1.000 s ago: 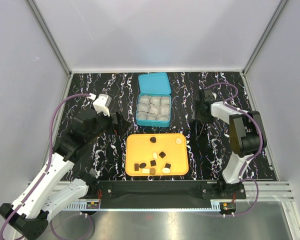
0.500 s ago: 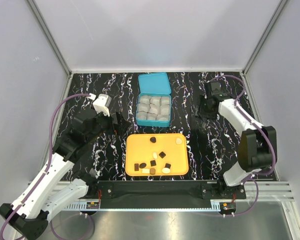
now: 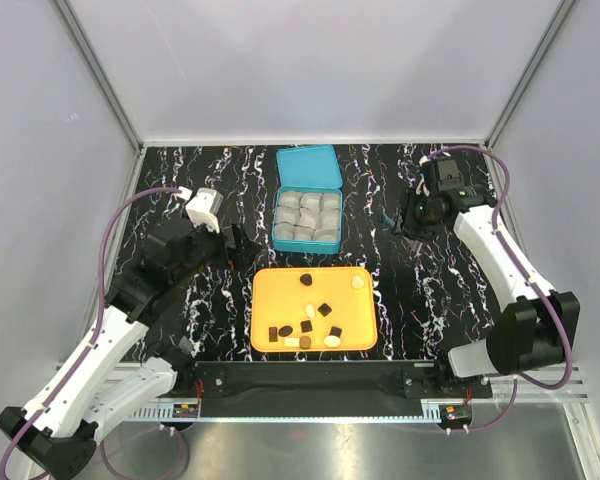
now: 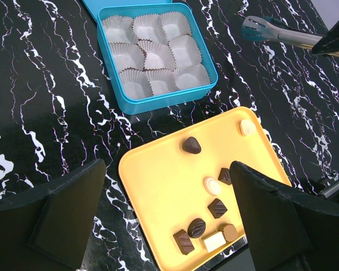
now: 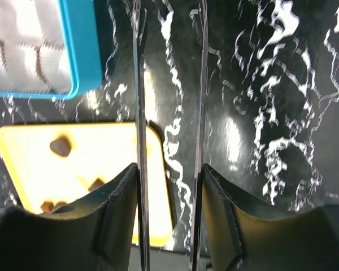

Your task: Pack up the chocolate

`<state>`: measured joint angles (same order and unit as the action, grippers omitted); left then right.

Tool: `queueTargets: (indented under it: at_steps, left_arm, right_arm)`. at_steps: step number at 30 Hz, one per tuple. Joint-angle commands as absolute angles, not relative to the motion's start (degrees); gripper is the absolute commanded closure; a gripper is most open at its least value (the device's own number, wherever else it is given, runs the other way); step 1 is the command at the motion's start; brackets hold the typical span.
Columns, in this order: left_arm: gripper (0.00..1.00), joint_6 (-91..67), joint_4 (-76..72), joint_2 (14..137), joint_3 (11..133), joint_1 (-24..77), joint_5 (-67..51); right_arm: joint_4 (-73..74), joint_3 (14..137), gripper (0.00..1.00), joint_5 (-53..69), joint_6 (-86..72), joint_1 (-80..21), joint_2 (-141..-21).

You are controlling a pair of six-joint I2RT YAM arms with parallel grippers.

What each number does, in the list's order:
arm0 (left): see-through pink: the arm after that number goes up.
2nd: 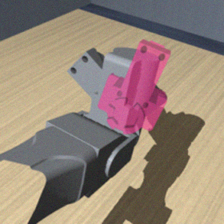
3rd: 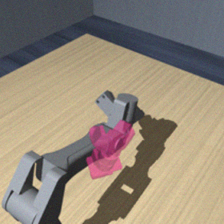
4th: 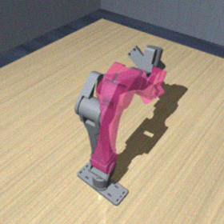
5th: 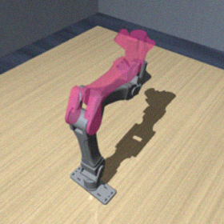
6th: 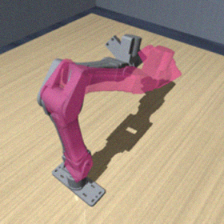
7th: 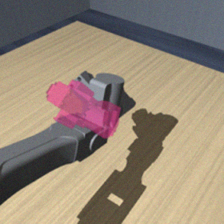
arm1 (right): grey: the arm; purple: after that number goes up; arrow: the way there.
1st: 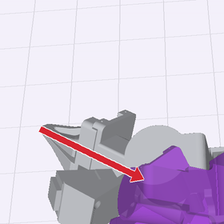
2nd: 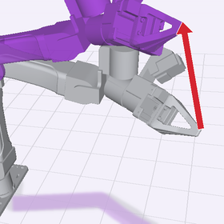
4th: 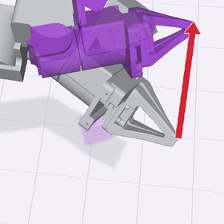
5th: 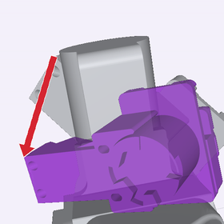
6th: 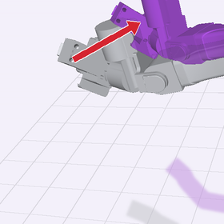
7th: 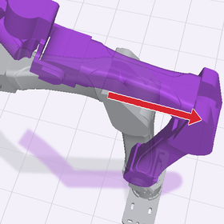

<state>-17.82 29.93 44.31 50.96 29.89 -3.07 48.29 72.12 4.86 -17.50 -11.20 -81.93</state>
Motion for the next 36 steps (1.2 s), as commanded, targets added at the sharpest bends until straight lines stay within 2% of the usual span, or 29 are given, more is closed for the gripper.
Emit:
queueTargets:
  at_steps: [1, 11, 17, 25, 36]
  left_arm:
    - [0.01, -17.14, 27.25, 43.33, 50.36, 29.71, -2.99]
    - [0.01, -17.14, 27.07, 43.59, 50.45, 29.71, -3.25]
    - [0.01, -17.31, 27.07, 43.42, 50.36, 29.71, -3.25]
    - [0.01, -17.23, 27.07, 43.5, 50.36, 29.71, -3.43]
    - [0.01, -17.23, 27.07, 43.59, 50.19, 29.71, -3.34]
  right_arm:
    - [52.38, 75.41, 0.48, 8.0, -16.96, -12.65, -77.53]
    - [59.5, 71.55, 0.51, 12.04, -18.89, -18.19, -66.45]
    - [59.24, 66.27, 0.52, 12.31, -23.28, -26.0, -62.23]
    - [61.52, 65.04, 0.52, 4.49, -26.37, -35.67, -62.14]
    - [62.4, 62.85, 0.51, 0.53, -26.63, -37.97, -62.05]
